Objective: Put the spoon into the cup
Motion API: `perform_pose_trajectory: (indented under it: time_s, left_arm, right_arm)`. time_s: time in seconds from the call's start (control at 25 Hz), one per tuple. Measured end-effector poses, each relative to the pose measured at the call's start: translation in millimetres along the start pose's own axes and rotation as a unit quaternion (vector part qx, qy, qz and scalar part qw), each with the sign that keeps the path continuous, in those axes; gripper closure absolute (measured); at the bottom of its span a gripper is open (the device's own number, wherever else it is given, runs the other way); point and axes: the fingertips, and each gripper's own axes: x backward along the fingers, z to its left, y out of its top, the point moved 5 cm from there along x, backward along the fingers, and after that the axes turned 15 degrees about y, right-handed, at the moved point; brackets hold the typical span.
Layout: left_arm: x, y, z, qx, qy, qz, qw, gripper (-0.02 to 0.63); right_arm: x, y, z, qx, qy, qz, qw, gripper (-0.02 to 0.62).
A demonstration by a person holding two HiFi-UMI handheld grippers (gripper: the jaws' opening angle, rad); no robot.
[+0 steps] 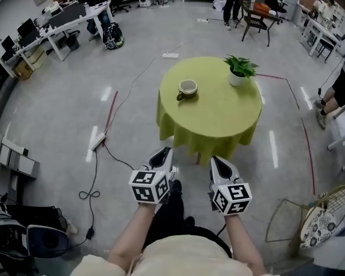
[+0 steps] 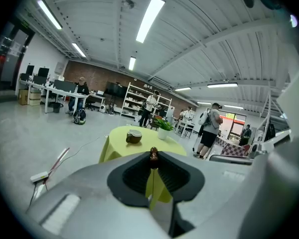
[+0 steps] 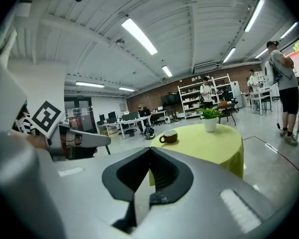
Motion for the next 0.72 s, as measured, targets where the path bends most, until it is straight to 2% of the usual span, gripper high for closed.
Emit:
perform_pose_trajectory:
  time_s: [0.4, 0.72]
  left_arm:
    - [-72.9, 29.7, 35.1, 0.017, -0.002, 0.023, 0.9996, 0.558]
    - [-128.5, 51.7, 47.8, 0.017, -0.022, 0.041, 0.9988, 0.558]
  right_arm:
    - [-69.7, 14.3, -38.7, -0.021, -0.013, 0.02, 0.999, 0.594]
    - [-113.8, 28.4, -68.9, -0.033, -0.034, 0.029, 0.998, 0.594]
